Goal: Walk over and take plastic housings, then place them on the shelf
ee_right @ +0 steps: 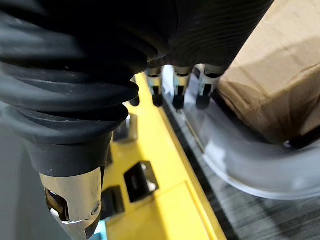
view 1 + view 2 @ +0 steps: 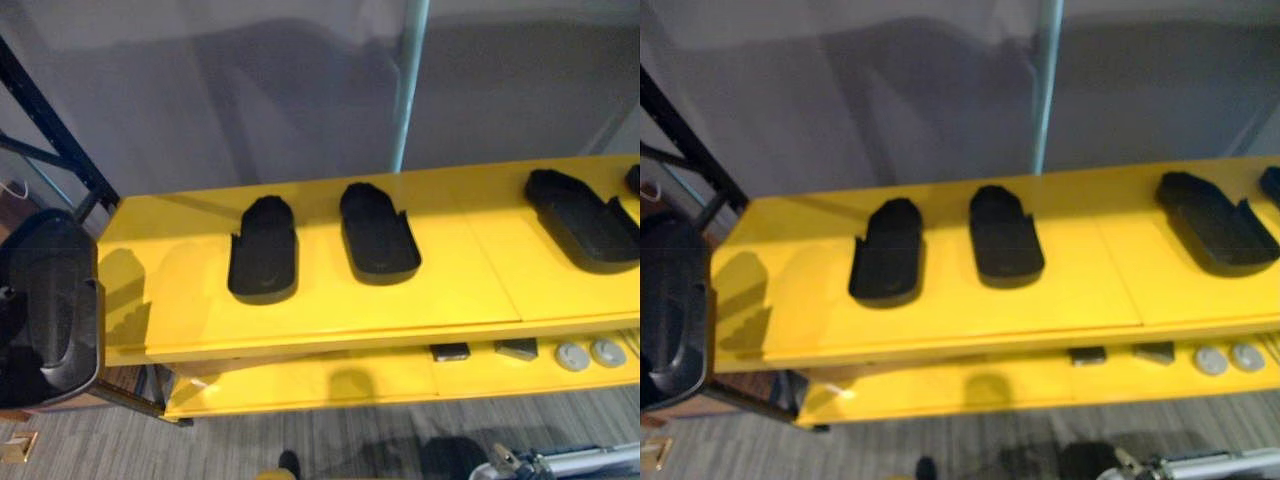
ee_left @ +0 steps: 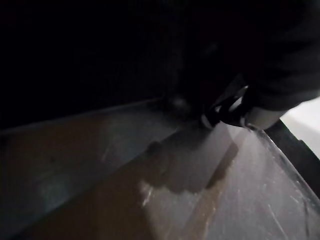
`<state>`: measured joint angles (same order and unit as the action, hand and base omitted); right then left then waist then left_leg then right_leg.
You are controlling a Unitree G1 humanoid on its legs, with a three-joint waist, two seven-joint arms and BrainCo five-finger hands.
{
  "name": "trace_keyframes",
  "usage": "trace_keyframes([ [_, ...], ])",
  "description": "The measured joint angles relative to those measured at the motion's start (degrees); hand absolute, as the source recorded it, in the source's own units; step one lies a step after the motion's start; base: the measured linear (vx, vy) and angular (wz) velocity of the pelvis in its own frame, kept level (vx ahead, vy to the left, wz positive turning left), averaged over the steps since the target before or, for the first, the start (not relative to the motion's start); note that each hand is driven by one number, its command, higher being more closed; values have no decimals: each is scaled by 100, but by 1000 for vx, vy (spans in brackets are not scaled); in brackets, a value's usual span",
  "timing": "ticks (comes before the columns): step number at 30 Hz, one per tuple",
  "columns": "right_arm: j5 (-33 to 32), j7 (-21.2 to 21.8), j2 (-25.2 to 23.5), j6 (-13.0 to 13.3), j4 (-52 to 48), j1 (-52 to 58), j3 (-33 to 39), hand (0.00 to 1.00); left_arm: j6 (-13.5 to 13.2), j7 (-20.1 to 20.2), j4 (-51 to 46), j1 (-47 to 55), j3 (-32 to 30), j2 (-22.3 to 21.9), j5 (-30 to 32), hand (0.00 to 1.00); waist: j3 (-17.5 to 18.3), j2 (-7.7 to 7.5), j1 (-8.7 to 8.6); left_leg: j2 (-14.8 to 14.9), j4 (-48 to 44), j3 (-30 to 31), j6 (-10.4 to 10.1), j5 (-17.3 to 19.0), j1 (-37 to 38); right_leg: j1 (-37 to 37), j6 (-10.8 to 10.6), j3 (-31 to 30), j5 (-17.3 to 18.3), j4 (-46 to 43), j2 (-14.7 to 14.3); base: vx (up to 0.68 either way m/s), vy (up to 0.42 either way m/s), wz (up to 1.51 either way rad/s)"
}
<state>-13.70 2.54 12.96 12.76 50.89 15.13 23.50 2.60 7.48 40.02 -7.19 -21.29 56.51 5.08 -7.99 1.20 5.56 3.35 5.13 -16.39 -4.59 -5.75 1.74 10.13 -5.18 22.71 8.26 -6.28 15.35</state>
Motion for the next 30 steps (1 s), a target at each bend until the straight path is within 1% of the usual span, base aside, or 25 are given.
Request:
trace_keyframes([
  [4, 1, -2, -1, 6, 3, -31, -5, 0, 4, -113, 3, -152, 46, 32, 28, 100, -110, -40, -19, 12, -2, -24, -12, 32, -1, -29, 78, -96, -56, -3, -18, 40, 13, -3],
  [5, 1, -4, 2, 6, 2, -45, -5, 0, 7, -210, 1, -209, 160, 64, 28, 100, -146, -42, -16, 17, -3, -42, -16, 39, -11, -54, 86, -113, -63, -12, -20, 27, 9, -6],
  [7, 1, -5, 24, 18, -1, -128, -5, 0, 43, -248, 1, -230, 236, 91, 29, 100, -156, -46, -6, 41, -6, -128, -17, 40, -129, -243, 92, -234, -90, -33, -33, 5, 8, -15],
  [9, -3, -6, 67, 50, -4, -276, -6, 0, 131, -280, 46, -290, 277, 91, 29, 100, -206, -12, -7, 93, -32, -209, -10, 34, -287, -470, 82, -321, -218, -50, -71, -2, 22, -24],
  [11, -5, -10, 73, 66, -10, -332, -6, 0, 139, -308, 167, -466, 422, 91, 29, 100, -218, -10, -2, 119, -36, -284, -8, 31, -364, -635, 61, -434, -314, -95, -81, 4, 41, -20],
  [13, -14, -17, 84, 76, -32, -379, -7, 0, 140, -413, 158, -594, 439, 90, 28, 100, -225, -12, -27, 170, -38, -325, 0, 25, -484, -909, 45, -605, -446, -267, -106, -11, 60, -14],
  [17, -27, -22, 96, 78, -90, -414, -10, 0, 133, -499, 59, -945, 395, 91, 70, 100, -399, -118, -26, 211, -40, -337, 28, 6, -592, -1170, 29, -736, -549, -494, -118, -25, 47, -5],
  [20, -31, -38, 103, 86, -174, -419, -11, 0, 140, -496, -11, -995, 395, 90, 280, 100, -446, -202, -23, 217, -41, -382, 39, 5, -741, -1411, 36, -842, -580, -602, -112, -26, 26, -7],
  [23, -131, -122, 177, 87, -286, -428, -10, 0, 180, -497, -8, -1109, 395, 90, 506, 100, -592, -196, -2, 218, -41, -455, 62, -2, -788, -1519, -38, -905, -626, -628, -105, -19, 11, -10],
  [25, -134, -131, 244, 87, -288, -427, -9, 0, 214, -496, -8, -1141, 395, 90, 545, 100, -597, -189, -14, 214, -41, -471, 75, 8, -798, -1549, -39, -921, -626, -629, -99, -4, 2, -8],
  [26, -138, -134, 314, 87, -308, -427, -7, 0, 243, -496, -7, -1247, 395, 90, 679, 0, -609, -168, -23, 220, -41, -476, 76, 9, -831, -1592, -39, -941, -626, -638, -104, 1, -2, -4],
  [28, -140, -136, 362, 87, -327, -430, -4, 0, 256, -491, -5, -1325, 395, 90, 678, 0, -625, -147, -28, 225, -63, -471, 77, 9, -883, -1635, -39, -961, -626, -645, -107, 0, 0, 0],
  [30, -143, -133, 429, 87, -328, -485, 0, 0, 260, -487, -6, -1406, 387, 90, 715, 0, -741, -121, -37, 266, -307, -471, 103, 101, -977, -1641, -40, -1005, -626, -670, -105, 0, 0, 0],
])
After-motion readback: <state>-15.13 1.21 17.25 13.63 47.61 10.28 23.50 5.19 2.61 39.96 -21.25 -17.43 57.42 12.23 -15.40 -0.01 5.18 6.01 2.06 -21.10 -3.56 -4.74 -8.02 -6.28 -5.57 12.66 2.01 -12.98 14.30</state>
